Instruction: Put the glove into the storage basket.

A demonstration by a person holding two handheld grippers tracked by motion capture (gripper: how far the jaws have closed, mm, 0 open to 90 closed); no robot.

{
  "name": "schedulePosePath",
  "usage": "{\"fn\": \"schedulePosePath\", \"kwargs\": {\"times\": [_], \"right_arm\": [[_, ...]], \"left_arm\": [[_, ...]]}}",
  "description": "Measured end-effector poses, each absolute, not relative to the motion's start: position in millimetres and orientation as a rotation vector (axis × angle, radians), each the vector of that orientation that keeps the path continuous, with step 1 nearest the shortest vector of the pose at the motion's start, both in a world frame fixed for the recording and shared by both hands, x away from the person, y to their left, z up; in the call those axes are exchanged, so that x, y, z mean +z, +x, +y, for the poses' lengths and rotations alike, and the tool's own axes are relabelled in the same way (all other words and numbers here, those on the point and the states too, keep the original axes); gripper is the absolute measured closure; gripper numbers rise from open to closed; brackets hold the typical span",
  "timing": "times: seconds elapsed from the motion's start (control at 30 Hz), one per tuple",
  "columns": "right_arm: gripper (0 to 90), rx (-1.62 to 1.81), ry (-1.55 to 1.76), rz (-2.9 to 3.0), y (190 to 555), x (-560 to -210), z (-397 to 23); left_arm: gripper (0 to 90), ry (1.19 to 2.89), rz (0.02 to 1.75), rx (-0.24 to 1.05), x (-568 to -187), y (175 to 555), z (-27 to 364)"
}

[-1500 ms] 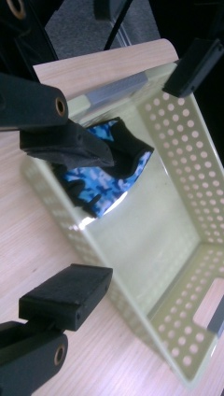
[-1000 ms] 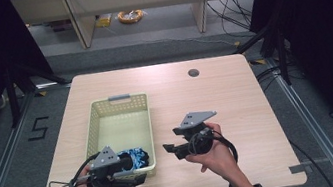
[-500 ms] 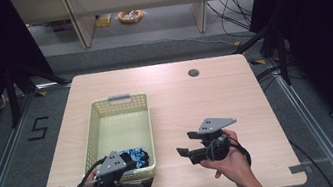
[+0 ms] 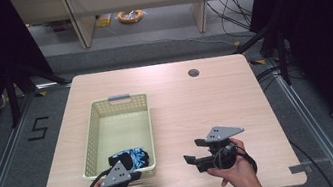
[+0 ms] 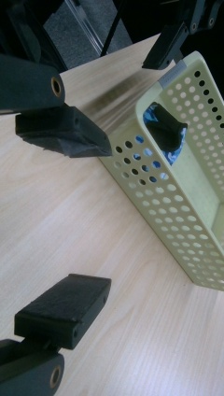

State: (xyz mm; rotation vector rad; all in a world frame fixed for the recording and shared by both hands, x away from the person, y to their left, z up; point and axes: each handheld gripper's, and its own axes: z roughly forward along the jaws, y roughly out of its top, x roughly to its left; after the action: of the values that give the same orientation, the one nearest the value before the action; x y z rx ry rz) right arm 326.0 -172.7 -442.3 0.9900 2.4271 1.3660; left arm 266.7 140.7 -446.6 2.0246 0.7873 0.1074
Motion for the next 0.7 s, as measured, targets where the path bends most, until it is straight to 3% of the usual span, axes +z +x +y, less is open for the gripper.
{"fn": "schedulePosePath", "kwargs": {"times": [0.33, 0.7], "right_arm": [[24.7, 1.447, 1.052, 2.403, 313.4, -447.1, -171.1], [23.1, 1.451, 1.029, 2.419, 302.6, -457.0, -170.3]], "left_arm": [[20.5, 2.03, 0.781, 0.108, -462.1, 260.2, 140.8], [19.7, 2.047, 0.782, 0.119, -474.2, 256.7, 144.9]]}}
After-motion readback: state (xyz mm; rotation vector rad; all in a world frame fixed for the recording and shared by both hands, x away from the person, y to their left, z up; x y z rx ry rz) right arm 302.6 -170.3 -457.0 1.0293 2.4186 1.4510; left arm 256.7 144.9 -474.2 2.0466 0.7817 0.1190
